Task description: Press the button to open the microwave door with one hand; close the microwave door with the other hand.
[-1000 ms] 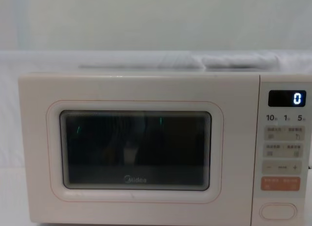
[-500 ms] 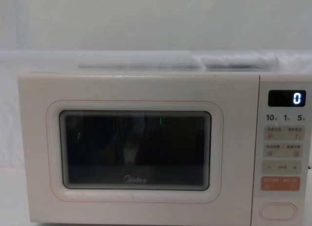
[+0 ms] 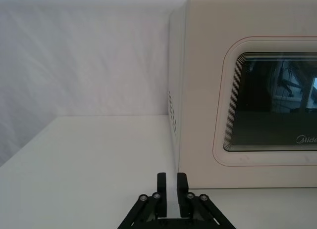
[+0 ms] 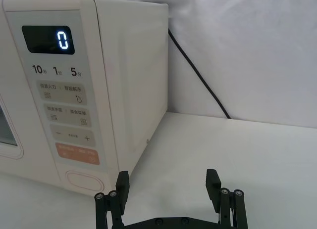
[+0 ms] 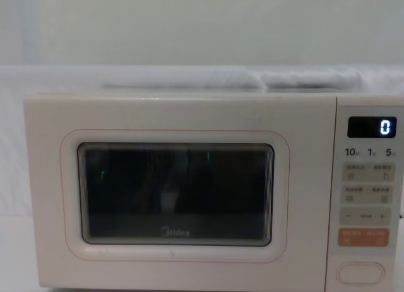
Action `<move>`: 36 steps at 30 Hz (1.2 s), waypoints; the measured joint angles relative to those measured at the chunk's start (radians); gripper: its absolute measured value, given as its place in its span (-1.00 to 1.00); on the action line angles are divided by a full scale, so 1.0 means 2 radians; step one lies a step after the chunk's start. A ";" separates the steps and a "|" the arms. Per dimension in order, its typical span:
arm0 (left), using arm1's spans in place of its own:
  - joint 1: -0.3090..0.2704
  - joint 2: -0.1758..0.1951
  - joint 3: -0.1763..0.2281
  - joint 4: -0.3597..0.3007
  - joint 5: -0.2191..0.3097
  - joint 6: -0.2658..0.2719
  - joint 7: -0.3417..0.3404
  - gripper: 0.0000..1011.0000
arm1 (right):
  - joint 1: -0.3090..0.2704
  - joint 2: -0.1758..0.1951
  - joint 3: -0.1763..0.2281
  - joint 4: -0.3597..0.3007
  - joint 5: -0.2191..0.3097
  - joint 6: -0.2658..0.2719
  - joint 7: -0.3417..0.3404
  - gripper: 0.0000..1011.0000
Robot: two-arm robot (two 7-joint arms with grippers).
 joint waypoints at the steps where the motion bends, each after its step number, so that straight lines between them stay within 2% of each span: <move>1: 0.000 0.000 0.000 0.000 0.000 0.000 0.000 -0.68 | 0.000 0.000 0.000 0.000 0.000 0.000 0.000 0.98; 4: 0.000 0.000 0.000 0.000 -0.001 0.000 0.000 -0.55 | 0.000 0.000 0.000 0.000 0.000 0.000 0.000 0.98; 7: 0.000 0.000 0.000 0.000 -0.001 0.000 0.000 -0.34 | 0.000 0.000 0.000 0.000 0.000 0.000 0.000 0.98; 8: 0.000 0.000 0.000 0.000 -0.001 0.000 0.000 -0.22 | 0.000 0.000 0.000 0.000 0.000 0.000 0.000 0.98; 10: 0.000 0.000 0.000 -0.001 -0.001 0.000 0.000 -0.15 | 0.000 0.000 0.000 0.000 0.000 0.000 0.000 0.98; 15: 0.001 0.000 0.000 -0.001 -0.002 -0.001 0.000 0.22 | 0.000 0.000 0.000 0.000 0.000 0.000 0.000 0.98; 18: 0.001 0.000 0.000 -0.001 -0.002 -0.001 0.000 0.36 | 0.000 0.000 0.000 0.000 0.000 0.000 0.000 0.98; 20: 0.001 0.000 0.000 -0.001 -0.002 -0.001 0.000 0.53 | 0.000 0.000 0.000 0.000 0.000 0.000 0.000 0.98; 21: 0.001 0.000 0.000 -0.001 -0.002 -0.001 0.000 0.53 | 0.000 0.000 0.000 0.000 0.000 0.000 0.000 0.98; 26: 0.001 0.000 0.000 -0.001 -0.002 -0.001 0.000 0.87 | 0.000 0.000 0.000 0.000 0.000 0.000 0.000 0.98; 30: 0.001 0.000 0.000 -0.001 -0.002 -0.001 0.000 0.98 | 0.000 0.000 0.000 0.000 0.000 0.000 0.000 0.98; 36: 0.001 0.000 0.000 -0.001 -0.002 -0.001 0.000 0.98 | 0.000 0.000 0.000 0.000 0.000 0.000 0.000 0.98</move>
